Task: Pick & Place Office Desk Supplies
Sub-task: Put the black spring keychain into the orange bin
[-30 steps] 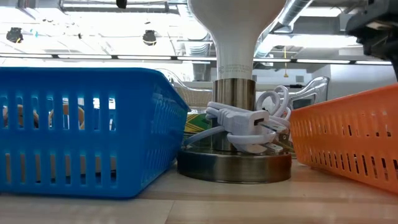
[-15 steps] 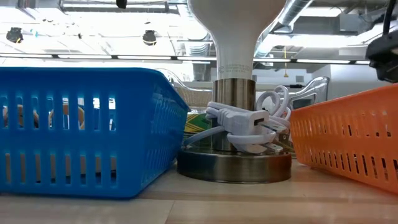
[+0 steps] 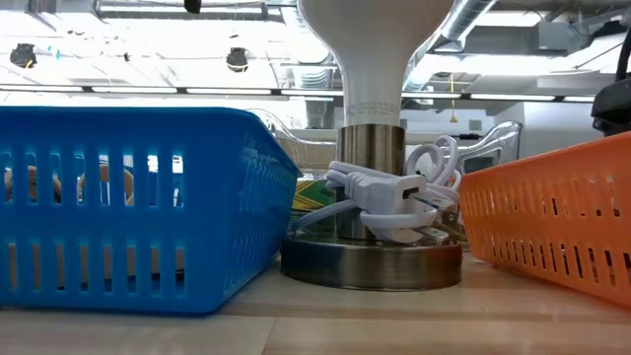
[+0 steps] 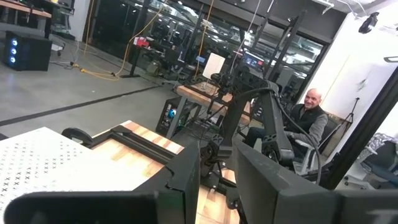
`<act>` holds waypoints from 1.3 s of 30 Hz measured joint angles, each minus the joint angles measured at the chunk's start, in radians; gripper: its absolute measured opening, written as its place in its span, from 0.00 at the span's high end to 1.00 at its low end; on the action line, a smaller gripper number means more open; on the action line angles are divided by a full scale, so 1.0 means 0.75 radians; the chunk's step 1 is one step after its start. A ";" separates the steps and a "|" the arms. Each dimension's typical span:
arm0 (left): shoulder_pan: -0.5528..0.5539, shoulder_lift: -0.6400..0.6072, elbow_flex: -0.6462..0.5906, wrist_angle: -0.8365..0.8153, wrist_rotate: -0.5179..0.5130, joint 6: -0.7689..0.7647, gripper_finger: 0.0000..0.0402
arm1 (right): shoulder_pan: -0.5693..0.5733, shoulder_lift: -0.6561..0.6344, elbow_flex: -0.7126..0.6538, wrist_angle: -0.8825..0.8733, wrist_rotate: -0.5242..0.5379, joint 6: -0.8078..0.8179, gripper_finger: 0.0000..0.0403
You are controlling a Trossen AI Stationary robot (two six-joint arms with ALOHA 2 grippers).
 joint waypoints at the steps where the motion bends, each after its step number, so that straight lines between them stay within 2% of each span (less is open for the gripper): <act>1: 0.000 0.000 0.000 0.000 0.000 0.000 0.78 | 0.000 0.000 0.000 -0.002 0.000 0.000 0.72; 7: 0.001 0.000 0.000 0.000 0.000 0.000 0.78 | 0.003 0.002 -0.002 0.024 0.064 0.009 0.97; 12: 0.001 0.000 0.000 -0.001 0.000 0.000 0.78 | 0.012 0.002 0.067 -0.037 0.085 0.019 0.99; 21: 0.001 0.000 0.000 -0.004 0.000 0.012 0.78 | 0.048 0.001 0.473 -0.592 0.086 0.021 1.00; 25: 0.001 0.000 0.000 -0.005 0.000 0.014 0.78 | 0.061 0.000 0.643 -0.739 0.136 0.010 1.00; 29: 0.001 0.000 0.000 -0.005 0.001 0.015 0.78 | 0.079 -0.001 0.729 -0.626 0.183 -0.088 1.00; 33: 0.001 0.000 0.000 -0.017 0.001 0.015 0.78 | 0.106 0.004 0.735 -0.469 0.200 -0.123 1.00; 39: 0.001 0.000 0.000 -0.036 0.001 0.015 0.78 | 0.075 0.084 0.735 -0.392 0.163 -0.208 1.00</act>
